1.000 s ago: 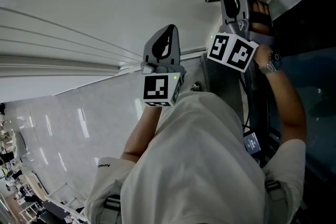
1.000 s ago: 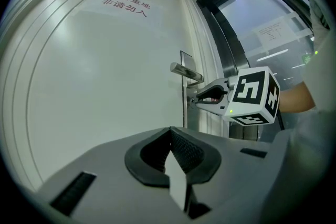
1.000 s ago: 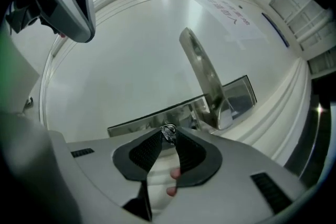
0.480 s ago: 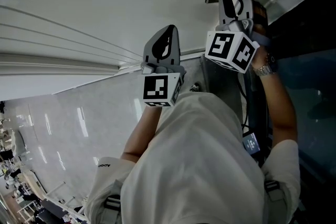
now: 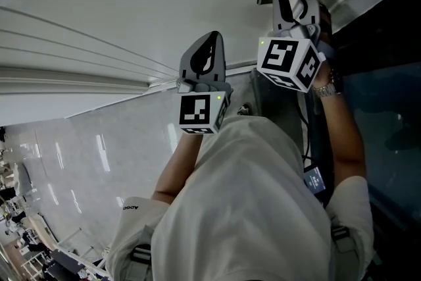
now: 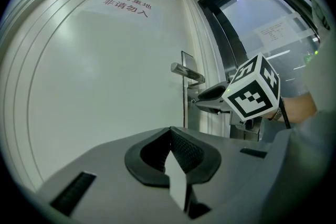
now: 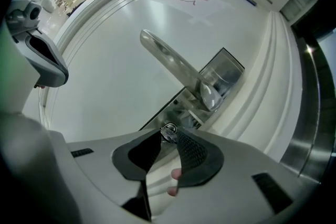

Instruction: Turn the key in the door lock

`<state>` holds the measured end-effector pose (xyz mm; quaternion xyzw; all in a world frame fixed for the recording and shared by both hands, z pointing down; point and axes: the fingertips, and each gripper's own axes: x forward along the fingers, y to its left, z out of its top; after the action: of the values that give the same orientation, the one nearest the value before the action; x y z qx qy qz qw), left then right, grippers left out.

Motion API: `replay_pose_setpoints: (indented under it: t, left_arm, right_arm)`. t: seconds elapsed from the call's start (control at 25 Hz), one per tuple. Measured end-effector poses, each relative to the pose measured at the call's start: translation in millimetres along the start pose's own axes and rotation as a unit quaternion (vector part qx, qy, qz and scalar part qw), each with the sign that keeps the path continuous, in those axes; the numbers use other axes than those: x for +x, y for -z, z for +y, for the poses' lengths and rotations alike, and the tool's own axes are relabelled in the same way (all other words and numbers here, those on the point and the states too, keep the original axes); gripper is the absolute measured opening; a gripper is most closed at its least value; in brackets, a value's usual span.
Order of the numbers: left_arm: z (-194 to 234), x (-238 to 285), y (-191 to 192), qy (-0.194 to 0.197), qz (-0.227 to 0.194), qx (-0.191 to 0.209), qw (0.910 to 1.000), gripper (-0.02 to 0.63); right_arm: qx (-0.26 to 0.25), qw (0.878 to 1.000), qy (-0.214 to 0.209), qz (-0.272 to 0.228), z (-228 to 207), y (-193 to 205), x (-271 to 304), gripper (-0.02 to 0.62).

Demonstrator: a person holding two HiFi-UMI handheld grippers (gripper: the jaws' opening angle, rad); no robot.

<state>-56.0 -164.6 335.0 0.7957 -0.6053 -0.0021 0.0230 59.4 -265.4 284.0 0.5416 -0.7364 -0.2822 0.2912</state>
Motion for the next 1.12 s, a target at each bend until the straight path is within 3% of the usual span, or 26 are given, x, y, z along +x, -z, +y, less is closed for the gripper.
replay_pose_setpoints:
  t: [0.32,0.52,0.76,1.12]
  left_arm:
    - [1.0,-0.3,1.2,-0.001,0.001,-0.001,1.0,0.006]
    - [1.9,0.1,1.1,-0.001,0.001,-0.001,1.0,0.006]
    - [2.5,0.0,1.7,0.0,0.001,0.0,1.0,0.006]
    - [3.5,-0.3,2.5,-0.001,0.001,0.0,1.0,0.006]
  right_arm:
    - [0.049,0.999,-0.002,-0.001,-1.7,-0.4,-0.4,0.094]
    - [0.135,0.991,-0.024,-0.01,-4.5,-1.1,0.4,0.09]
    - [0.133,0.991,-0.021,-0.013,-3.8,-1.4,1.1,0.086]
    - [0.181,0.983,-0.035,-0.015,-4.9,-0.4,2.3,0.087]
